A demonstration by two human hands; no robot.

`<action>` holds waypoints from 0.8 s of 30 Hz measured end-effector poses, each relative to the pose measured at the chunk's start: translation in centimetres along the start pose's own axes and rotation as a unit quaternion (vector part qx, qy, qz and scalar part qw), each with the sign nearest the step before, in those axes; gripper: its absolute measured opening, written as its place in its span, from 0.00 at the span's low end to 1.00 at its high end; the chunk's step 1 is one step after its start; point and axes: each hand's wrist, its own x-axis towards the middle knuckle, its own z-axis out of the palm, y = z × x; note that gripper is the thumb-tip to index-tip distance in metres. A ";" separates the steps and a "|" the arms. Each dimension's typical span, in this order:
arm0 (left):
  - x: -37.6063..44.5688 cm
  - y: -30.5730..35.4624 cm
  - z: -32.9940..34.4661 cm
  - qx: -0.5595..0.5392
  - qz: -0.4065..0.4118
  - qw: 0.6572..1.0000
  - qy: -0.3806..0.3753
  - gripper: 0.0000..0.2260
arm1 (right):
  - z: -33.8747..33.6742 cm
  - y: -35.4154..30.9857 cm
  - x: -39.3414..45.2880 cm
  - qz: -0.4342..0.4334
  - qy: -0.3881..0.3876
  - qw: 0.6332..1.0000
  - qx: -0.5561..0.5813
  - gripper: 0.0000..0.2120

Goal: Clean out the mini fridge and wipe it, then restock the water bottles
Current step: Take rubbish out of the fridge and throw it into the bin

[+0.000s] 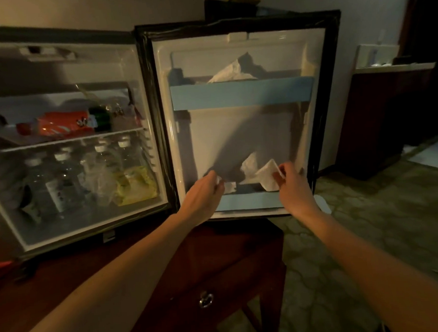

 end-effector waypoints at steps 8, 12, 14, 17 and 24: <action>-0.7 1.4 -1.8 -0.078 0.010 0.995 0.059 0.09 | -0.5 0.0 -1.0 -0.077 0.006 0.997 -0.018 0.09; -1.1 2.8 -1.9 -0.085 0.036 0.992 0.085 0.08 | -0.9 0.5 -2.3 -0.091 -0.024 0.995 -0.045 0.10; -1.4 3.6 -1.1 -0.054 0.051 0.994 0.074 0.08 | -1.5 1.1 -3.3 -0.077 -0.034 0.994 -0.064 0.11; -2.0 5.1 1.5 -0.042 0.069 0.996 0.025 0.08 | -3.1 3.0 -5.5 -0.054 -0.045 0.995 -0.075 0.09; -3.3 10.7 11.0 -0.021 0.150 0.975 -0.160 0.05 | -8.4 9.5 -12.6 0.073 -0.047 0.994 -0.071 0.05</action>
